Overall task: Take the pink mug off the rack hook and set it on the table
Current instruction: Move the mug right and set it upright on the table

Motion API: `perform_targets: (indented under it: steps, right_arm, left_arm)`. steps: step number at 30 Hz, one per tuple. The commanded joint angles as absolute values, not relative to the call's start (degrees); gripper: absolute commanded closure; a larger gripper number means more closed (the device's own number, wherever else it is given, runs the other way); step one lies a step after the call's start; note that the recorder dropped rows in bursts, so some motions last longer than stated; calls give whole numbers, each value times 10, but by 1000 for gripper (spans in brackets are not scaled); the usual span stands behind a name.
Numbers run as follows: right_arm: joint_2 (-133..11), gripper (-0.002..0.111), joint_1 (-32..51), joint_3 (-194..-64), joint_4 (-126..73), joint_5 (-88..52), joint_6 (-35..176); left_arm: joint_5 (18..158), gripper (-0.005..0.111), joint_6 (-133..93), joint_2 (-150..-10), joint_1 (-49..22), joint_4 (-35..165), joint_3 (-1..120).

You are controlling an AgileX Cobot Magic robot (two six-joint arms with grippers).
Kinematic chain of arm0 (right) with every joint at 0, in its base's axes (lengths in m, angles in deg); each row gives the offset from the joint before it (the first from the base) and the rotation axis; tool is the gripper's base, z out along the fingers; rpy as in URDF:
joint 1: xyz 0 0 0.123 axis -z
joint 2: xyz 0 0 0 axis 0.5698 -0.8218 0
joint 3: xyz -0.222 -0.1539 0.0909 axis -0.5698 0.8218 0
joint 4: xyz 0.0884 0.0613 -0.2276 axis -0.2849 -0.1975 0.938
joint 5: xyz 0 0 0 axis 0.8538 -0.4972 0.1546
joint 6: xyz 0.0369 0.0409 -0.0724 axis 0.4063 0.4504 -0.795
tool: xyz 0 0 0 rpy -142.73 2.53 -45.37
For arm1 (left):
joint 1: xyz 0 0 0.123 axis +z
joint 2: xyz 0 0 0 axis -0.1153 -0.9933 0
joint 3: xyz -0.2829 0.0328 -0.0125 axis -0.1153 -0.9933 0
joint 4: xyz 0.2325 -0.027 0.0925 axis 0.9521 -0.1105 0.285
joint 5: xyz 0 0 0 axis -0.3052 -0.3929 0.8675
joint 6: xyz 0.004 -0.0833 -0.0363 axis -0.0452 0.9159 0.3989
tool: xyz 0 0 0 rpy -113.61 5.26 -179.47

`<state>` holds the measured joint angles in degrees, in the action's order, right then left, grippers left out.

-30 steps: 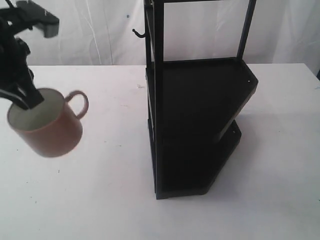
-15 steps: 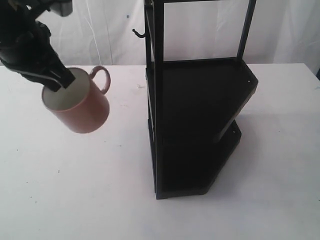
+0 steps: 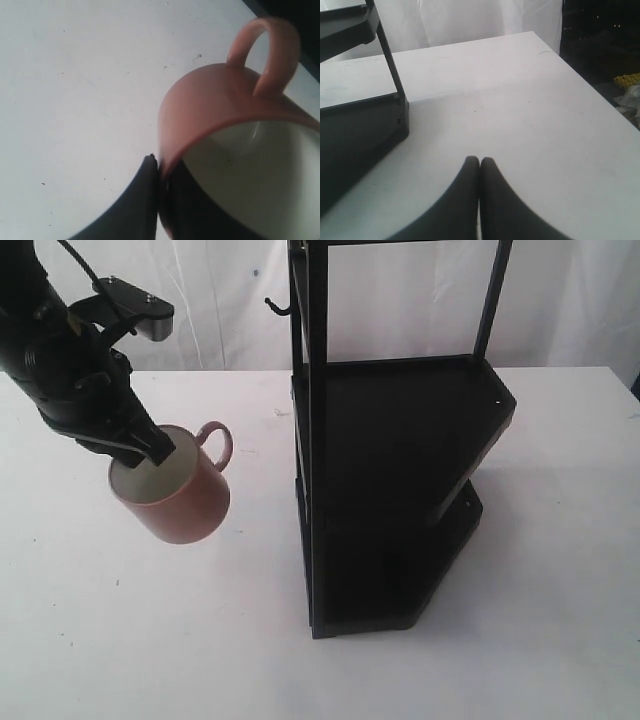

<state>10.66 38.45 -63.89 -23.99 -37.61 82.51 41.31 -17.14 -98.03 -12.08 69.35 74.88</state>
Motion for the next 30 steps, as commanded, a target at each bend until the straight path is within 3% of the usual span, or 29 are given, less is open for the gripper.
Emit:
perform_targets:
  steps: [1,20,30]
  right_arm:
    - [108,108,388,-639,-237,-374,825]
    - [108,108,388,-639,-237,-374,825]
    - [108,108,388,-639,-237,-374,825]
  left_arm:
    - [427,107,-165,-977,-124,687,746]
    - [581,107,-108,-977,-124,687,606]
    - [580,107,-41,-979,-124,702,582]
